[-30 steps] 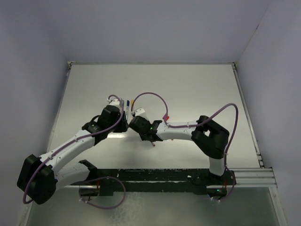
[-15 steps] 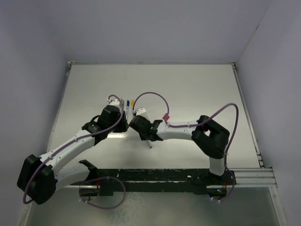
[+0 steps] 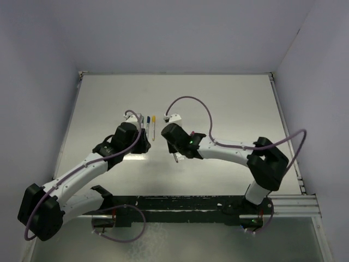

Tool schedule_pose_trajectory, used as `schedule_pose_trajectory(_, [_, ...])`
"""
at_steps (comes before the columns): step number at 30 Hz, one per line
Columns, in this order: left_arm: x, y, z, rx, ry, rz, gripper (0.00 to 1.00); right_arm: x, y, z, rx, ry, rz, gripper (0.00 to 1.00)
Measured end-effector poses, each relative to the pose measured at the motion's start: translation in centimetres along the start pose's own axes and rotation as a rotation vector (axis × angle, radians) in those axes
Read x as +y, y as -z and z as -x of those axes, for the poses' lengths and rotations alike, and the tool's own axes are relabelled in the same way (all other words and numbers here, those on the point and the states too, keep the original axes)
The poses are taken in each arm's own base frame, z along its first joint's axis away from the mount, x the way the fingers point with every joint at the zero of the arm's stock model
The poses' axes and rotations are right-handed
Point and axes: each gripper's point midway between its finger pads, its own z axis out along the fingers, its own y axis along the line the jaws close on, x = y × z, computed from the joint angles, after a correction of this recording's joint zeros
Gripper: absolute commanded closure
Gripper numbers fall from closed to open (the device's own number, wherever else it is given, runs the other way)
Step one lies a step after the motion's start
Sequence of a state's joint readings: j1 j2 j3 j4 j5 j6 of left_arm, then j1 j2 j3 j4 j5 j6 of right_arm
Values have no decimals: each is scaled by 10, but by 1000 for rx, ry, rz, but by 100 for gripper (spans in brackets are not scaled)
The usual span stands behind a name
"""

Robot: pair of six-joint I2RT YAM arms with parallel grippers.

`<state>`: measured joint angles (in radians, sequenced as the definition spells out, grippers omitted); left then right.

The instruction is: Insert the pens into the pen caps

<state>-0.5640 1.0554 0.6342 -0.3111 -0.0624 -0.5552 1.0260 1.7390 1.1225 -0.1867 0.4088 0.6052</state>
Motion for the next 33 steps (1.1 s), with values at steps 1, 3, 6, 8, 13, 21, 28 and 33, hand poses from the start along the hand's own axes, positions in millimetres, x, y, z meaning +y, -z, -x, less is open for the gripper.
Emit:
schedule_pose_trajectory(1, [-3,3,2,-16,0,-18,60,-3,9,15,-46,-32,21,100])
schedule_pose_trajectory(3, [-8,8,6,-36,-1,-52,60,-9,28,40,-130,-86,59,100])
schedule_pose_trajectory(6, [-23,15,12,-80,-8,-128,60,-19,61,75,-276,-172,124,100])
schedule_pose_trajectory(8, [-35,18,14,-101,-17,-186,60,-23,78,86,-348,-208,163,100])
schedule_pose_trajectory(13, [-70,24,13,-145,-41,-360,58,-23,95,81,-429,-242,257,100])
schedule_pose_trajectory(21, [-118,30,18,-191,-46,-558,57,-24,115,75,-519,-283,365,100])
schedule_pose_trajectory(28, [-137,30,17,-190,-40,-629,56,-18,130,92,-594,-323,431,100])
schedule_pose_trajectory(33, [-143,35,24,-221,-36,-659,56,-17,133,97,-613,-331,440,100])
